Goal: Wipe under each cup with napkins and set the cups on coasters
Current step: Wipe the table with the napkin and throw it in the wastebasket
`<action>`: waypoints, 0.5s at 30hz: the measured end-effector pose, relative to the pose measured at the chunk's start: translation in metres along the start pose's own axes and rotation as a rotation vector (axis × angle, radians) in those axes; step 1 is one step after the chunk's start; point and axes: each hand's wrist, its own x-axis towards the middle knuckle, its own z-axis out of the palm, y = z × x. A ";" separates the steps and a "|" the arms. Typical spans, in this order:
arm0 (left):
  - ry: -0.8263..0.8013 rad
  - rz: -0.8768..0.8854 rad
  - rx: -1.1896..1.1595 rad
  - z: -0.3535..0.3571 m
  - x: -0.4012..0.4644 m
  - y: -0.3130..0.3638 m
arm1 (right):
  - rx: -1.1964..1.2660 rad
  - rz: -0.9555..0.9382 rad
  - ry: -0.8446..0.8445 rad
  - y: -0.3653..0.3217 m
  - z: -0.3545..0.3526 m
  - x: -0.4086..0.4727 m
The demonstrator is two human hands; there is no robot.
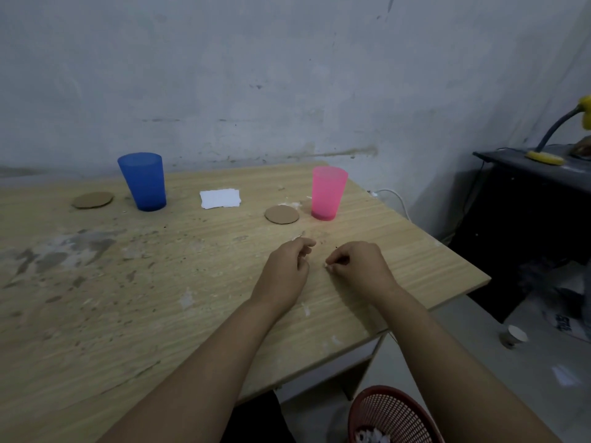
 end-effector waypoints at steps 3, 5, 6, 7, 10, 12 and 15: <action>0.000 0.006 0.005 0.001 0.001 0.000 | -0.148 -0.093 -0.045 -0.005 0.001 0.000; -0.001 0.014 0.008 0.001 0.001 0.000 | -0.197 -0.141 -0.044 -0.008 0.003 0.001; -0.002 0.019 0.015 0.001 0.002 0.000 | -0.219 -0.171 -0.041 -0.009 0.005 0.001; -0.003 0.026 0.021 0.001 0.002 0.000 | -0.231 -0.203 -0.038 -0.011 0.008 0.001; -0.017 0.048 0.050 0.000 0.004 0.000 | -0.173 -0.259 -0.025 -0.012 0.013 -0.003; -0.042 0.056 0.081 0.000 0.007 0.000 | -0.017 -0.157 0.071 -0.006 0.006 0.002; -0.083 0.074 0.148 -0.001 0.012 -0.004 | 0.235 0.030 0.229 0.009 -0.011 0.021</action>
